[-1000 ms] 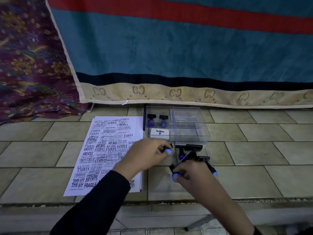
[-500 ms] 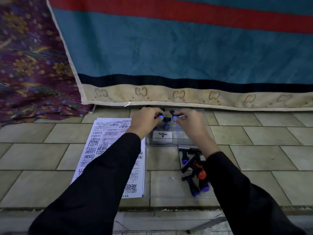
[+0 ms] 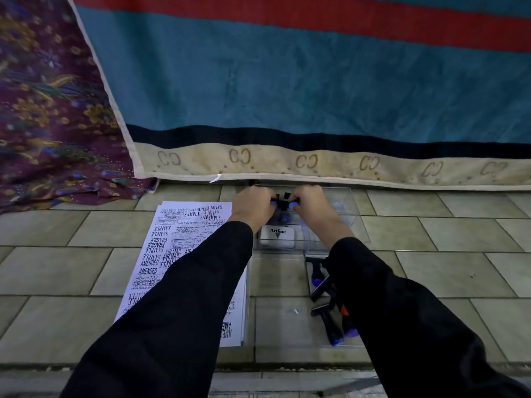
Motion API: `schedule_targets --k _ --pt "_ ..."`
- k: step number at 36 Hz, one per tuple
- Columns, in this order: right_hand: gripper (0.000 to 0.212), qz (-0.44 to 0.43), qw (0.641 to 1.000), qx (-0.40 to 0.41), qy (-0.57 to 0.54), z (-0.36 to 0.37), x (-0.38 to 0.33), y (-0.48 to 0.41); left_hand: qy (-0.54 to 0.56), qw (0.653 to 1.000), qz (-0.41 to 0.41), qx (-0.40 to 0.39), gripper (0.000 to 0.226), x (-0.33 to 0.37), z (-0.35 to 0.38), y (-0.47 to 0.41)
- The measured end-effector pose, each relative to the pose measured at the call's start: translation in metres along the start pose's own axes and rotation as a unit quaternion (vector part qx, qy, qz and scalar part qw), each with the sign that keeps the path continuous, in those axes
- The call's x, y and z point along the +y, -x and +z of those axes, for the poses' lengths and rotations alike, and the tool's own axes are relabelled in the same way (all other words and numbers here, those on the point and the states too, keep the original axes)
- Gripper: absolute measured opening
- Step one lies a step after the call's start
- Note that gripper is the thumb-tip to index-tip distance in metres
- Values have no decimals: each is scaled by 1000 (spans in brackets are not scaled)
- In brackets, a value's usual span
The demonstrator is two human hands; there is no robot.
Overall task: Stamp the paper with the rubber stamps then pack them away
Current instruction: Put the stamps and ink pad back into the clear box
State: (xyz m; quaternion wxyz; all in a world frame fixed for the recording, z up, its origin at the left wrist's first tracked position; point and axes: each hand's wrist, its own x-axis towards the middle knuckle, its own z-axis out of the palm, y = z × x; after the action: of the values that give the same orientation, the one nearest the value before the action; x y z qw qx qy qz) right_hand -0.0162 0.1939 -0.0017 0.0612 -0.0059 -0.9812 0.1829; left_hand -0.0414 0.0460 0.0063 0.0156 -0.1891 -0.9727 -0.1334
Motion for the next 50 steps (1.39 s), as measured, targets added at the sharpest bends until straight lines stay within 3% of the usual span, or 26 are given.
schedule_targets --k 9,16,21,27,30,33,41,50 --pt "16 -10 991 -86 103 -11 -14 -7 -42 999 5 -25 33 5 10 1" --pt "21 -27 987 -107 113 -15 -20 0 -47 999 26 -4 31 2 7 6" --pt "28 -35 995 -77 42 -20 -14 11 -24 998 47 47 33 -1 6 19" --pt "23 -31 997 46 -59 -41 0 60 86 986 81 120 33 -1 12 65" --pt "20 -37 993 66 -88 -50 6 94 138 980 114 86 31 7 18 99" --pt "18 5 994 43 -101 -56 9 128 188 970 154 4 29 20 26 134" --pt "15 27 995 -76 -59 -56 14 173 95 956 257 -102 43 51 44 183" --pt "24 29 986 -163 -34 -58 16 187 40 943 307 -124 44 66 42 182"
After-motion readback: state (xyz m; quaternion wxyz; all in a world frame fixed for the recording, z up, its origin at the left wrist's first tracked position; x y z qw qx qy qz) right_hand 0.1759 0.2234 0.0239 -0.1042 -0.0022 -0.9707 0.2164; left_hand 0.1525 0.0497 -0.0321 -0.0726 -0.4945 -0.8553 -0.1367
